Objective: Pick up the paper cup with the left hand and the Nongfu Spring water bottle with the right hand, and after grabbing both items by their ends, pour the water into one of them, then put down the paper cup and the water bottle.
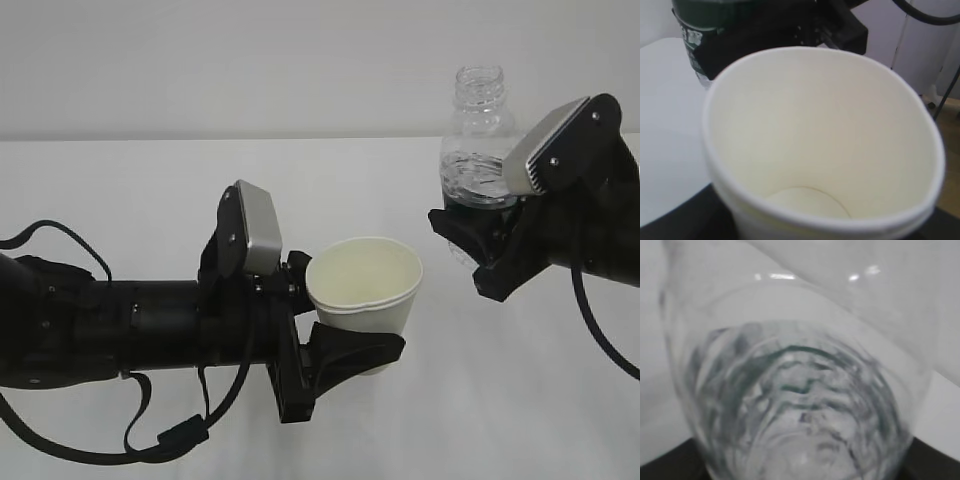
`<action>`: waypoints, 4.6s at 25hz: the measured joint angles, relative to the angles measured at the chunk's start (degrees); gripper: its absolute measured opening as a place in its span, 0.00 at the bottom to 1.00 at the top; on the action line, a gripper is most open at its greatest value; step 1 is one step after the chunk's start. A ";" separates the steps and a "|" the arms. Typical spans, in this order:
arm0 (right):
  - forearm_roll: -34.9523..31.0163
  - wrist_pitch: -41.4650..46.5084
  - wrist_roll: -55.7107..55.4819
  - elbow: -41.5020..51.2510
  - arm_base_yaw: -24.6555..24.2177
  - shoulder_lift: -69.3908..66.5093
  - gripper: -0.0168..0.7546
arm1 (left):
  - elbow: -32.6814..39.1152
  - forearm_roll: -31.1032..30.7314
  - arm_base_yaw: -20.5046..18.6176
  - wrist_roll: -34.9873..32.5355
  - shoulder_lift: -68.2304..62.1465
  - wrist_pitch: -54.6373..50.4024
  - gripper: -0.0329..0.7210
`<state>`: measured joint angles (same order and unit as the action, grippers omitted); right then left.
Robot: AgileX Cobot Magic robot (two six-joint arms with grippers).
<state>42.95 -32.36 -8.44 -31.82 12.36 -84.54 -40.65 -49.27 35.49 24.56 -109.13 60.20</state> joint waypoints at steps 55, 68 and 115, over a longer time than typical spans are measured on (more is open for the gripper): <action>7.07 2.01 32.89 -2.59 0.00 0.00 0.60 | 0.00 0.59 2.65 -6.63 0.00 -1.44 0.67; 2.52 2.10 44.12 -2.59 0.00 0.00 0.60 | 0.00 0.37 2.65 -6.85 0.00 -1.44 0.67; -5.59 -0.67 65.75 -2.59 0.00 0.00 0.60 | 0.00 2.23 2.65 -4.36 0.00 -1.03 0.65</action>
<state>37.36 -33.03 57.32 -34.41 12.36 -84.54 -40.65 -47.04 38.15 20.20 -109.13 59.17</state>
